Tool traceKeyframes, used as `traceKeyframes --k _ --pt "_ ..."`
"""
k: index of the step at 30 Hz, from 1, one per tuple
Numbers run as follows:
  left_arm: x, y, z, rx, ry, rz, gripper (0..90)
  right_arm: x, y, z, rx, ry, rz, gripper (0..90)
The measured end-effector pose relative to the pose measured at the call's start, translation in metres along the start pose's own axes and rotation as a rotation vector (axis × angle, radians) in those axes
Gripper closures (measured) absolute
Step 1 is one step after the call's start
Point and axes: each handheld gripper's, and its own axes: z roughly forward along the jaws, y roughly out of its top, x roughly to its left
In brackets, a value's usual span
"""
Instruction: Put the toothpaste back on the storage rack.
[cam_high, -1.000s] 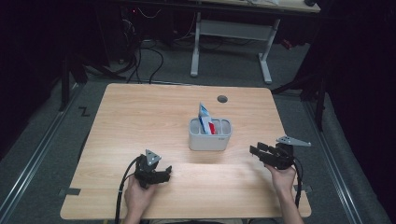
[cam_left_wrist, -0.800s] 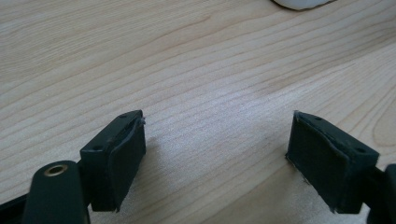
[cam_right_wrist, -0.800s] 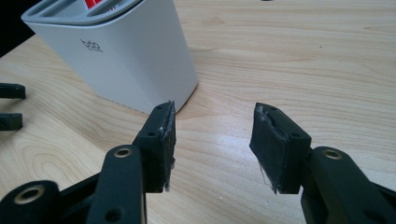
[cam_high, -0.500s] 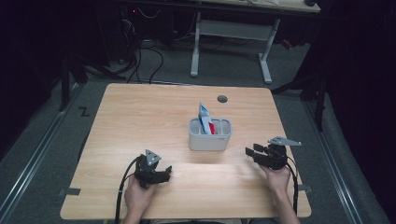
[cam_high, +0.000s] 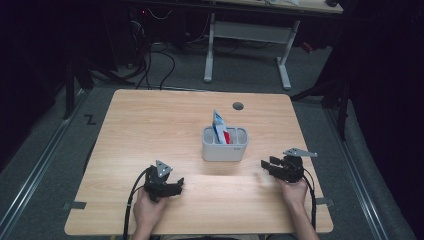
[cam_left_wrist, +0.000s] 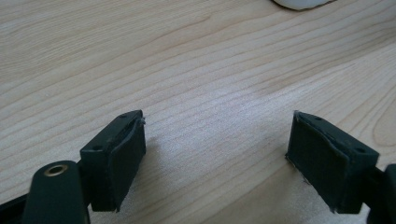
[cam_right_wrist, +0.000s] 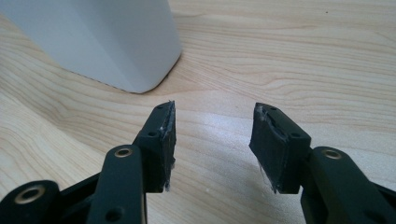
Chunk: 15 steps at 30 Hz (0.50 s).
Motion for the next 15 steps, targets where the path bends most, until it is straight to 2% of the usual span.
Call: traceKeyframes --k 5,15 --pt "0.000 0.000 0.000 0.000 0.000 -0.001 19.7 -0.002 -0.002 0.005 0.009 -0.015 -0.003 48.5" --pt "0.000 0.000 0.000 0.000 0.000 -0.001 19.7 -0.006 -0.005 0.016 0.032 -0.092 -0.039 46.0"
